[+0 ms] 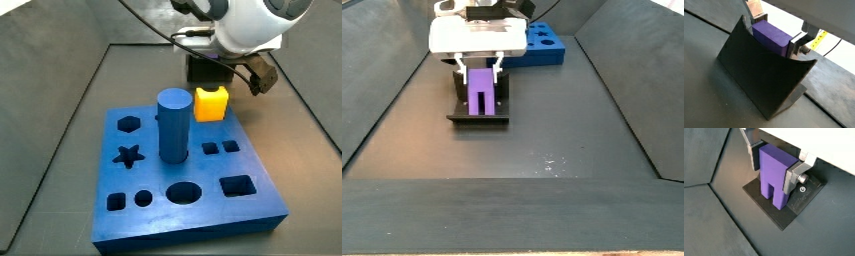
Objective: Pick up the double-square object. Move up. Place the double-square object on the fixture. Regrasp the double-square object. Move to above the board. Insert the double-square object.
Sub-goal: Move to above the board.
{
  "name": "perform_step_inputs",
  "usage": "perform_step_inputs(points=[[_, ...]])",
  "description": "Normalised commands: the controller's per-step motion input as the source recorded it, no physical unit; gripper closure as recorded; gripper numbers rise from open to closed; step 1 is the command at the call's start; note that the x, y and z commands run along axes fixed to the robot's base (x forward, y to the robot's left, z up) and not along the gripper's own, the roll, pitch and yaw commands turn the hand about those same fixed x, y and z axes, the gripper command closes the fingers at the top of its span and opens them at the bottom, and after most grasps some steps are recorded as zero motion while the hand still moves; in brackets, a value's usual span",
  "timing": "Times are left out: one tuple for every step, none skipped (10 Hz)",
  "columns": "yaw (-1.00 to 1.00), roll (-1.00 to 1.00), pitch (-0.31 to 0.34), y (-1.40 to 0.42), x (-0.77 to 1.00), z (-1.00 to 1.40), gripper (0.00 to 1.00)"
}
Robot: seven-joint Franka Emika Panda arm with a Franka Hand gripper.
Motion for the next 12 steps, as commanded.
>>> perform_step_inputs(points=[[0.30,0.07,-0.167,-0.34,-0.28,1.00,1.00],[0.28,0.07,-0.174,-0.34,-0.28,1.00,1.00],[0.22,0.05,-0.216,-0.32,-0.28,1.00,1.00],[0.17,0.02,-0.235,-0.31,-0.27,1.00,1.00],[0.06,-0.01,-0.256,-0.30,-0.27,1.00,1.00],[0.00,-0.01,-0.252,-0.29,-0.26,1.00,1.00],[-0.05,-0.02,-0.221,-0.27,-0.26,1.00,1.00],[-0.08,-0.02,-0.183,-0.27,-0.25,1.00,1.00],[-0.11,-0.02,-0.124,-0.26,-0.25,1.00,1.00],[-0.12,-0.02,-0.096,-0.25,-0.24,1.00,1.00],[-0.13,-0.03,-0.028,-0.24,-0.24,1.00,1.00],[-0.14,-0.04,0.019,-0.23,-0.23,1.00,1.00]])
